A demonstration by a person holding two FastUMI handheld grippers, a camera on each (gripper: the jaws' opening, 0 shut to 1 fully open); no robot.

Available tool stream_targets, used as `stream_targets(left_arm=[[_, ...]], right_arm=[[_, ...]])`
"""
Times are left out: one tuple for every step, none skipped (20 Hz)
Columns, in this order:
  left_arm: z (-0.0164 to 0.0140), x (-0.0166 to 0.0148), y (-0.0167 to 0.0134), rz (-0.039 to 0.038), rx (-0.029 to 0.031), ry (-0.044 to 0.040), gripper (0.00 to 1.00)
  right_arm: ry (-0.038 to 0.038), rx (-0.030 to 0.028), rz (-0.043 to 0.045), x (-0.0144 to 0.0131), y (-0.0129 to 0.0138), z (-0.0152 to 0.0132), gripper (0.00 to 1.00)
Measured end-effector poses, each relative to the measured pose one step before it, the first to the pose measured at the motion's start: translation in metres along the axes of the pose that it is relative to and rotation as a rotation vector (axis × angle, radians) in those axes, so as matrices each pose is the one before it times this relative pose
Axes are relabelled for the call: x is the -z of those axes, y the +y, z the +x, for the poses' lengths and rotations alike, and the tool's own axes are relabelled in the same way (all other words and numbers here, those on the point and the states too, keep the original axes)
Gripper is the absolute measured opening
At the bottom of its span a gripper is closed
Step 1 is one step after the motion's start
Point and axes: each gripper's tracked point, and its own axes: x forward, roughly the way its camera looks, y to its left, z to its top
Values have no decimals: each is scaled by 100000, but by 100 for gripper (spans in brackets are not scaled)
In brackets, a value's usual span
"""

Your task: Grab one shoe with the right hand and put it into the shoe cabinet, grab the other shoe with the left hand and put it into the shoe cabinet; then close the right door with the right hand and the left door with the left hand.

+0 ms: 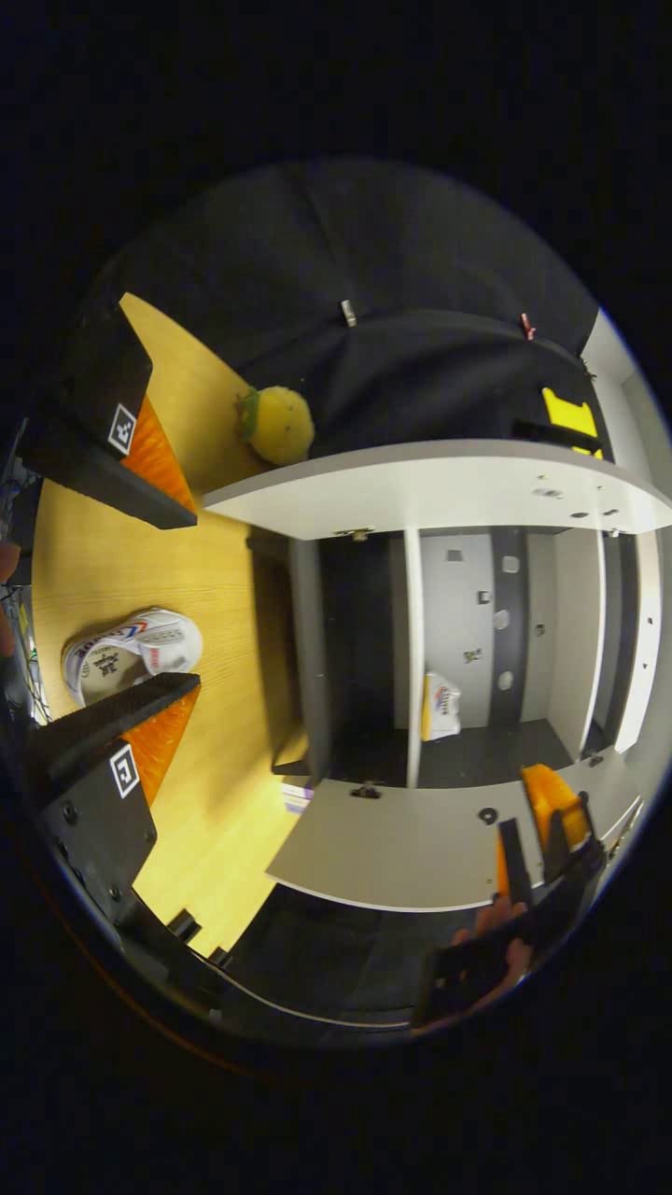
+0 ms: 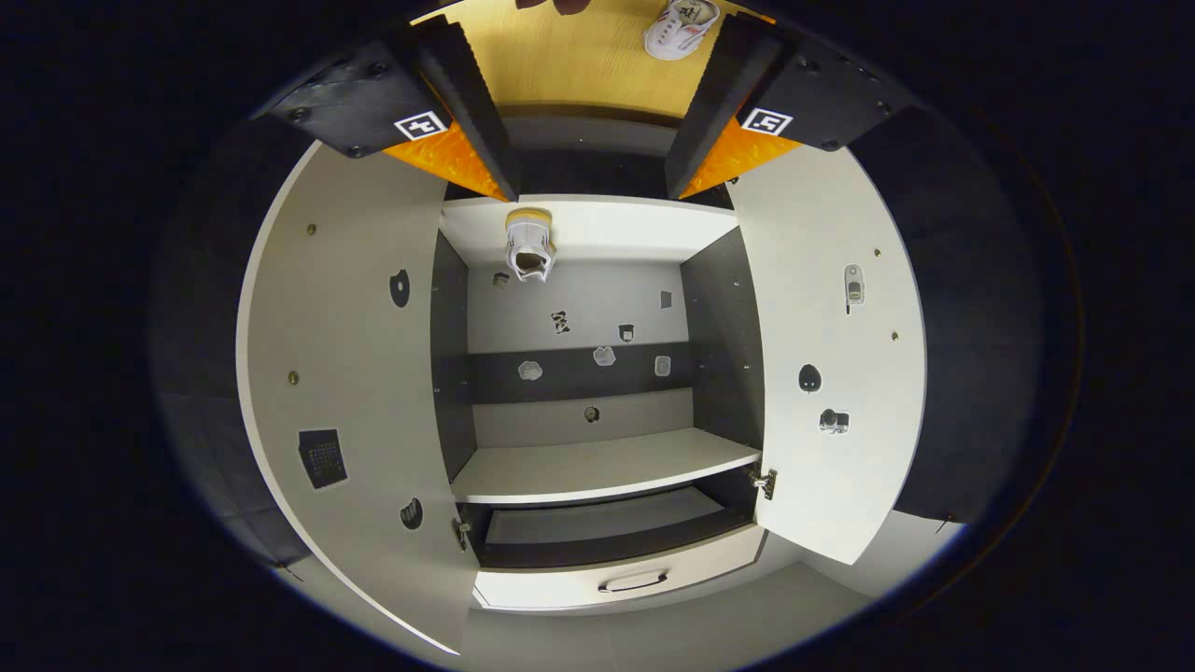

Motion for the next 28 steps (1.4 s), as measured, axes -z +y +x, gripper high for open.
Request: stream_targets(left_arm=[[728, 1452, -306, -569, 724, 2691, 96], [730, 1541, -219, -370, 266, 2478, 96], [799, 1361, -130, -433, 52, 2750, 96], [980, 1240, -154, -722, 437, 2285, 95], [920, 917, -223, -611, 565, 2114, 92], [997, 964, -101, -272, 396, 1915, 91], [884, 633, -87, 353, 349, 1192, 89], [975, 451, -196, 444, 811, 976, 89], [843, 325, -132, 336, 177, 700, 86], [843, 31, 79, 11, -253, 105, 85], [838, -197, 59, -17, -483, -510, 82], [855, -128, 49, -191, -440, -319, 80], [730, -146, 37, -473, -110, -187, 75], [741, -148, -179, -554, 605, -265, 73], [630, -257, -204, -264, 969, -429, 68], [601, -120, -163, 596, 803, -281, 65], [558, -166, -245, 1052, 470, 8, 59], [526, -125, -105, 811, -96, -490, 55], [591, -161, 256, 1026, -1626, -374, 46], [405, -19, 479, 403, -2048, 47, 42], [390, -12, 678, -483, -2403, 553, 32], [255, 287, 420, -1115, -687, 1121, 25], [63, -300, 28, -1316, 612, -836, 14], [-77, 221, 187, -812, 467, 1479, 11], [-236, -94, 76, 7, 285, 913, 6], [87, -83, -140, 358, 263, 2007, 6], [-249, -320, -50, 811, -563, 741, 5], [-461, -740, -136, 937, -549, -440, 5]], right_arm=[[1003, 414, -1569, 459, -271, -215, 98], [653, 450, -1584, 213, -231, -251, 98], [454, 429, -896, 110, -202, -356, 98], [278, -149, -167, 160, 95, -477, 98], [123, -25, 98, 68, -11, -565, 98], [494, 33, 1, 183, -130, -268, 98], [491, -46, -56, 168, -104, -371, 98], [1044, 186, -296, -233, -364, -800, 98], [893, 274, -684, 142, -307, -219, 98], [703, 353, -838, 127, -291, -233, 98], [619, 453, -865, 165, -321, -106, 98], [782, 530, -640, 228, -291, -62, 98], [687, 237, -323, 195, -234, 31, 98], [571, 368, -311, 239, -243, 68, 98], [831, 430, -444, 270, -201, -124, 98], [534, 250, -331, 220, -207, -51, 98], [646, 331, -507, 213, -168, -72, 98], [462, 340, -608, 187, -181, -23, 98], [408, 398, -631, 203, -133, -166, 98], [242, 358, -472, 27, -184, -50, 98], [192, 340, -295, 153, -165, 49, 98], [133, 197, -52, 87, -126, 61, 98], [260, 65, 4, 155, 8, 14, 98], [168, -176, -51, 125, 61, -107, 98], [43, -281, 0, 129, 59, -103, 98], [67, -546, 342, 45, 140, 94, 98], [-26, -558, 741, 18, 195, 33, 98], [-244, -998, 995, -86, 258, -91, 98]])
